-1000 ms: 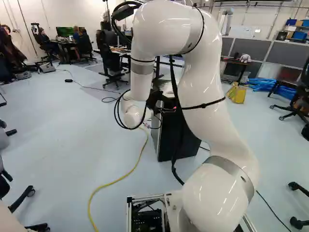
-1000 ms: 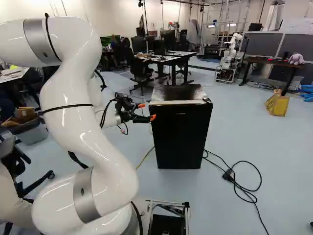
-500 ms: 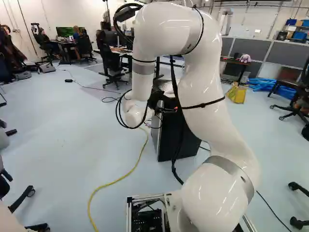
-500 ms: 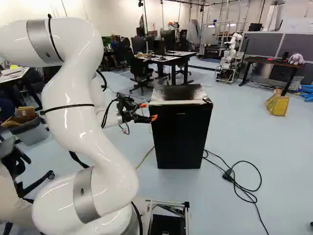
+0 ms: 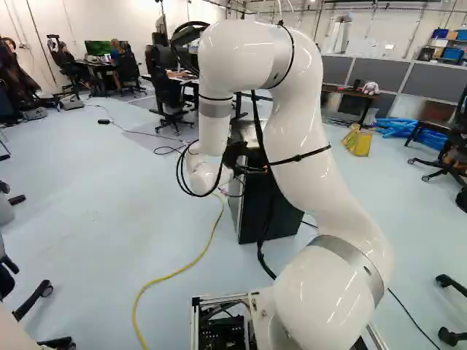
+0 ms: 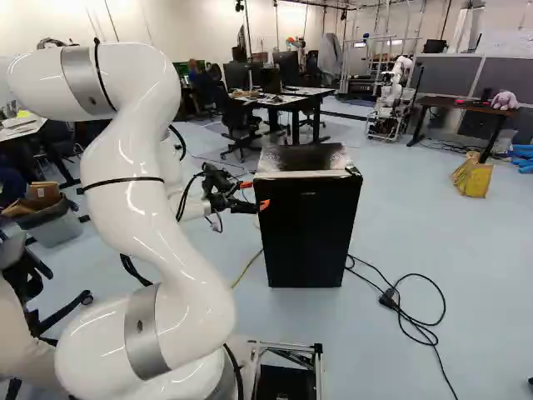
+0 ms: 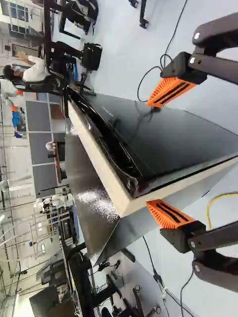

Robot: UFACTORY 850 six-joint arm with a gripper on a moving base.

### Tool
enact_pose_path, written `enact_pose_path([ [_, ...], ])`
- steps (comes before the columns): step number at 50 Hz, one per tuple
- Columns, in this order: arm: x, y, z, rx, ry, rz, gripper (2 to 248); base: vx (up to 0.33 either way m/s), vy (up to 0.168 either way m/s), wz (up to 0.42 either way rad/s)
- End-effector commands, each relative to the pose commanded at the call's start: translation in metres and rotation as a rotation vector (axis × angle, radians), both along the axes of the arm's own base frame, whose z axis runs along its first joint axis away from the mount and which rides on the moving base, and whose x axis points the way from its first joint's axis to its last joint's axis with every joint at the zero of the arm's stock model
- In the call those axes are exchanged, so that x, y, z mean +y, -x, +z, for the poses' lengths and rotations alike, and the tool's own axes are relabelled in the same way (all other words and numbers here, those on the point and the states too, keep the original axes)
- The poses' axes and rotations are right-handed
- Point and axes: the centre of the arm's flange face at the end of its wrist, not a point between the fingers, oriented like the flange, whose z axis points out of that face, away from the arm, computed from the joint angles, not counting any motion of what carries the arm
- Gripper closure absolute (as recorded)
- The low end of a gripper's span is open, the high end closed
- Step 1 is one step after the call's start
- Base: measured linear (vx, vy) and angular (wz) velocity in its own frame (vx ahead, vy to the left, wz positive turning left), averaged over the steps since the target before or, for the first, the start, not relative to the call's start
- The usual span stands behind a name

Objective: Grab a drink from the fridge

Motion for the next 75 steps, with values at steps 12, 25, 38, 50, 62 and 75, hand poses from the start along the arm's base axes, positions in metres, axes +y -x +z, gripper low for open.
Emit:
enact_pose_path([
  [12,-0.004,0.0,0.0,0.001,-0.002,-0.026,3,0.0,0.0,0.0],
  [25,-0.005,0.0,0.0,0.001,-0.002,-0.03,3,0.0,0.0,0.0],
  [38,-0.006,0.001,-0.001,0.001,-0.003,-0.043,3,0.0,0.0,0.0],
  [50,-0.007,0.004,-0.001,0.005,-0.004,-0.06,3,0.0,0.0,0.0],
  [62,-0.009,0.018,0.0,0.021,0.003,-0.068,3,0.0,0.0,0.0],
  [75,-0.01,0.05,0.0,0.057,0.023,-0.055,3,0.0,0.0,0.0],
])
